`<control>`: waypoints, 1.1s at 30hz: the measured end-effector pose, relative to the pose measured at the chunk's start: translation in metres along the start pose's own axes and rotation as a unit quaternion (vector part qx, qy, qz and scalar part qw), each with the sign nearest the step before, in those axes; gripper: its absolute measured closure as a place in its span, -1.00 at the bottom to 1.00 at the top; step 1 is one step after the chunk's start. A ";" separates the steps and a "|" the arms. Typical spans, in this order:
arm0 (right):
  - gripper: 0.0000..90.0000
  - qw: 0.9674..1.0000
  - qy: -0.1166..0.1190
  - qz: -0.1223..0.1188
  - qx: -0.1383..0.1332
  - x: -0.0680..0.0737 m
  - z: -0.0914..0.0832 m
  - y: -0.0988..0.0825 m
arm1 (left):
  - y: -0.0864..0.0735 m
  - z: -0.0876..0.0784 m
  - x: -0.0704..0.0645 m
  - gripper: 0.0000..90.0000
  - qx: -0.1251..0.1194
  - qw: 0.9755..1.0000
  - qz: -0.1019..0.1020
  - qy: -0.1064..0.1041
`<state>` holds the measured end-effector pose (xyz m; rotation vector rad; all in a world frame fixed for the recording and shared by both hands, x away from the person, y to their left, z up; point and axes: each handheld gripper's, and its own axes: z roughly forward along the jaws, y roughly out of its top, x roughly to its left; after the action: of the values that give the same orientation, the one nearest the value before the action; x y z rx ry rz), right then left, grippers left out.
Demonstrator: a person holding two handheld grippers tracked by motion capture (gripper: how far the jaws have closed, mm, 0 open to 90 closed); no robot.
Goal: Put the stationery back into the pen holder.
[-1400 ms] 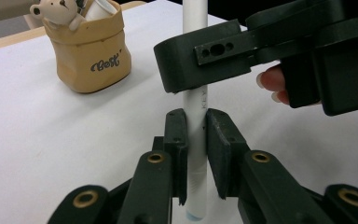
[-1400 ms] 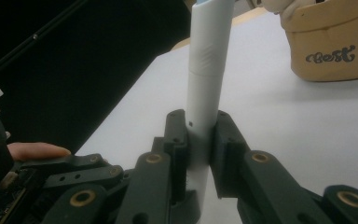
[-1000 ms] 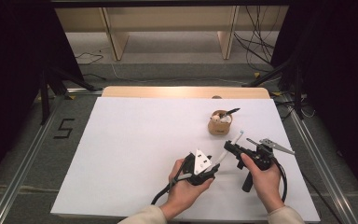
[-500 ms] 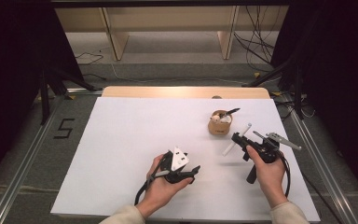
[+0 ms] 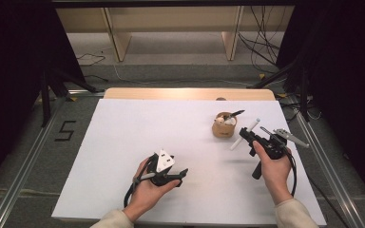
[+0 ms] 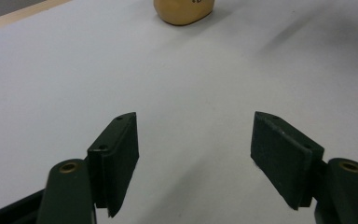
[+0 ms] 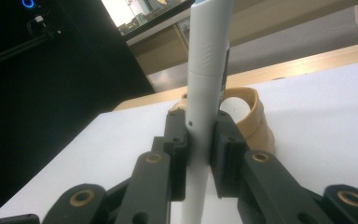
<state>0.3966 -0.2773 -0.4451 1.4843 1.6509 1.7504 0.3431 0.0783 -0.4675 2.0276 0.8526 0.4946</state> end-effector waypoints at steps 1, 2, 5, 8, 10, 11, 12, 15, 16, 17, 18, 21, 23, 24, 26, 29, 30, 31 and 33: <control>0.74 1.000 -0.001 0.001 0.000 0.000 0.001 0.000 | -0.001 -0.001 0.002 -0.28 0.001 1.000 0.001 0.001; 0.74 1.000 -0.002 0.000 -0.001 0.000 0.001 0.000 | -0.002 -0.002 0.003 -0.29 0.001 1.000 -0.002 0.002; 0.74 1.000 -0.004 -0.006 -0.002 0.001 0.003 0.001 | -0.005 -0.004 0.007 -0.29 0.002 1.000 -0.005 0.006; 0.74 1.000 -0.007 -0.014 -0.004 0.003 0.005 0.003 | -0.007 -0.006 0.008 -0.29 0.004 1.000 -0.007 0.006; 0.74 1.000 -0.008 -0.021 -0.006 0.005 0.007 0.004 | -0.007 -0.006 0.009 -0.29 0.005 1.000 -0.006 0.006; 0.74 1.000 -0.009 -0.026 -0.007 0.006 0.008 0.004 | -0.007 -0.006 0.009 -0.29 0.006 1.000 -0.005 0.007; 0.74 0.999 -0.009 -0.031 -0.009 0.007 0.009 0.005 | -0.008 -0.005 0.009 -0.29 0.005 1.000 -0.006 0.007; 0.74 0.999 -0.010 -0.040 -0.015 0.011 0.013 0.009 | -0.008 -0.005 0.009 -0.29 0.006 1.000 -0.005 0.007; 0.74 0.999 -0.011 -0.043 -0.017 0.012 0.014 0.011 | -0.008 -0.005 0.008 -0.29 0.006 1.000 -0.007 0.007; 0.74 0.999 -0.012 -0.045 -0.020 0.013 0.016 0.012 | -0.008 -0.005 0.008 -0.29 0.006 1.000 -0.007 0.006; 0.74 0.999 -0.013 -0.048 -0.023 0.014 0.018 0.014 | -0.008 -0.005 0.008 -0.29 0.007 1.000 -0.006 0.006; 0.74 0.998 -0.018 -0.059 -0.031 0.017 0.024 0.018 | -0.008 -0.004 0.008 -0.29 0.010 1.000 -0.006 0.004; 0.74 0.997 -0.020 -0.063 -0.035 0.018 0.029 0.021 | -0.009 -0.004 0.008 -0.29 0.010 1.000 -0.006 0.003; 0.74 0.997 -0.021 -0.065 -0.037 0.019 0.031 0.022 | -0.009 -0.004 0.008 -0.29 0.009 1.000 -0.006 0.003; 0.74 0.997 -0.025 -0.068 -0.041 0.019 0.035 0.025 | -0.009 -0.004 0.008 -0.29 0.009 1.000 -0.008 0.003; 0.74 0.995 -0.031 -0.080 -0.045 0.021 0.040 0.028 | -0.009 -0.003 0.008 -0.29 0.010 1.000 -0.007 0.002; 0.74 0.995 -0.033 -0.081 -0.045 0.021 0.042 0.029 | -0.009 -0.003 0.008 -0.29 0.010 1.000 -0.007 0.002; 0.74 0.995 -0.035 -0.082 -0.047 0.021 0.043 0.030 | -0.009 -0.003 0.008 -0.29 0.010 1.000 -0.006 0.002; 0.74 0.994 -0.037 -0.084 -0.051 0.020 0.047 0.031 | -0.010 -0.003 0.008 -0.29 0.008 1.000 -0.007 0.003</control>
<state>0.4387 -0.2448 -0.4181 1.3080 1.5754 1.6433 0.3431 0.0891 -0.4739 2.0356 0.8759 0.4868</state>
